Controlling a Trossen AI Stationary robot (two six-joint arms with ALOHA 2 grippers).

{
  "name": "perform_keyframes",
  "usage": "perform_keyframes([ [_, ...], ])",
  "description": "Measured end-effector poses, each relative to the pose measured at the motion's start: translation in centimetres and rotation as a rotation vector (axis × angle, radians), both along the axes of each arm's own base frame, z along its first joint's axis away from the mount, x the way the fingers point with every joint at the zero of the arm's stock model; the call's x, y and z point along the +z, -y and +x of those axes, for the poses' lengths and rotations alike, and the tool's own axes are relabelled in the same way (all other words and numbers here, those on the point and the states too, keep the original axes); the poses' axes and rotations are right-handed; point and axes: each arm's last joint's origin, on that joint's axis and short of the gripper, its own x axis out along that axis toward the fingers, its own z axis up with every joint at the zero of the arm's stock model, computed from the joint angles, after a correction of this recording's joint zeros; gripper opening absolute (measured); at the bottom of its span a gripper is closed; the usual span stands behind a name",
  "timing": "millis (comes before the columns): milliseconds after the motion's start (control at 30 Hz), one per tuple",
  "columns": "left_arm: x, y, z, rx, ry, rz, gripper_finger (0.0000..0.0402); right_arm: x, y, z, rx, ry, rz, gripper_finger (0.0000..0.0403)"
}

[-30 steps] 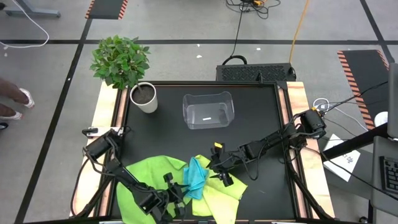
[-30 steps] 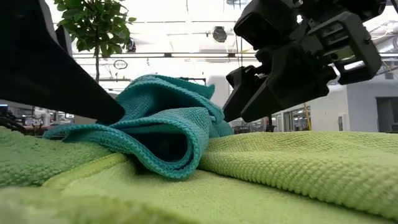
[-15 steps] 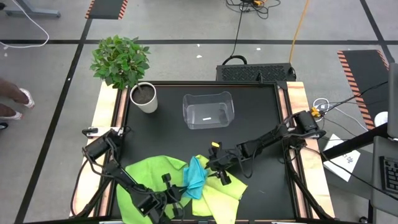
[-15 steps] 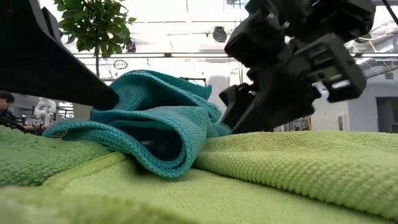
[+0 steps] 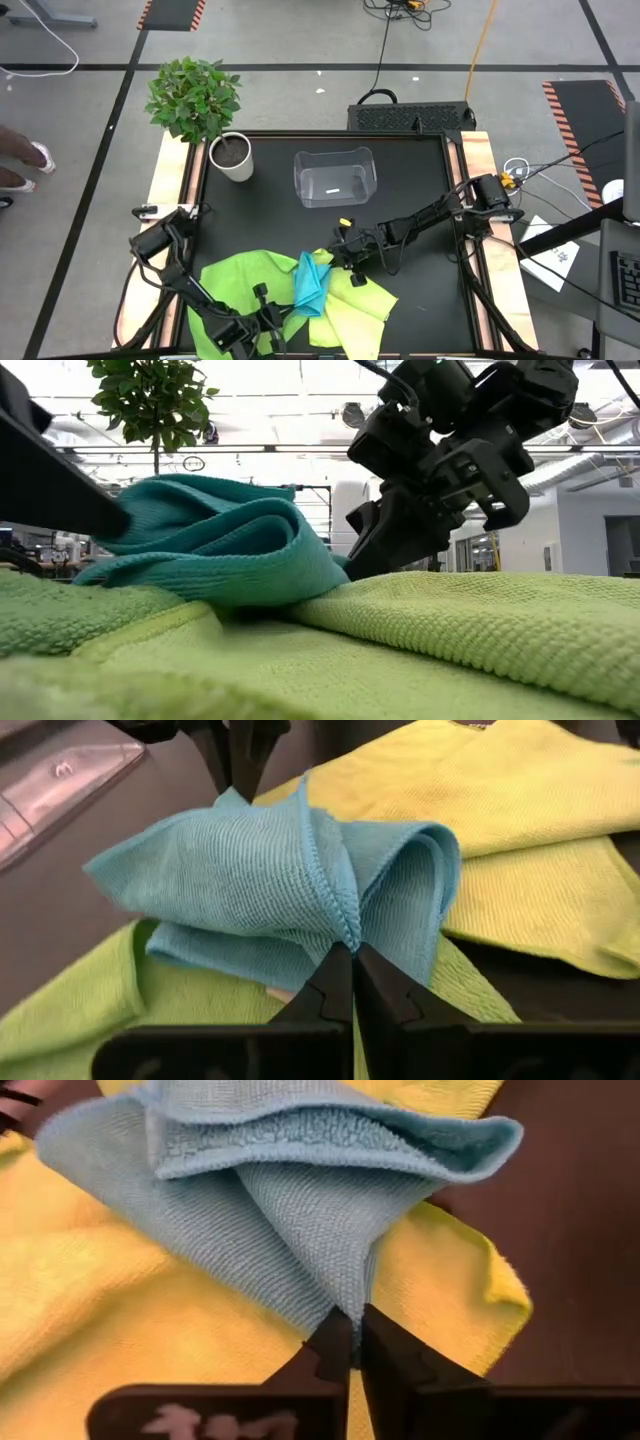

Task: Fold microfiber towels
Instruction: Fold the blue towel

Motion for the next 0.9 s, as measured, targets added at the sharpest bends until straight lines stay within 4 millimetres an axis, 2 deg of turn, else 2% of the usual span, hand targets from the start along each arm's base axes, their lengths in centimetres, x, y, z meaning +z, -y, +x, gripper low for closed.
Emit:
perform_keyframes([
  [233,-0.1,0.3,-0.2,0.008,0.003,-0.044,0.0001,0.0,0.6,0.1,0.009,-0.007,0.022,0.0004],
  [400,-1.7,0.1,0.2,0.037,-0.016,-0.083,0.0002,-0.2,0.7,0.0,0.007,-0.024,0.023,0.0004],
  [533,-2.7,-0.1,0.5,0.066,-0.036,-0.126,0.0021,-0.2,0.7,-0.1,0.01,-0.041,0.035,0.0004],
  [633,-2.7,0.5,-0.1,0.05,-0.024,-0.128,0.003,-0.5,0.8,-0.3,0.005,-0.07,0.031,0.0004],
  [767,-1.9,1.3,-0.9,0.006,0.049,-0.045,0.0033,-0.5,0.8,-0.3,0.004,-0.072,0.03,0.0004],
  [900,-1.2,1.1,-0.7,0.026,0.087,-0.023,0.0034,-0.4,0.8,-0.3,0.007,-0.066,0.033,0.0004],
])
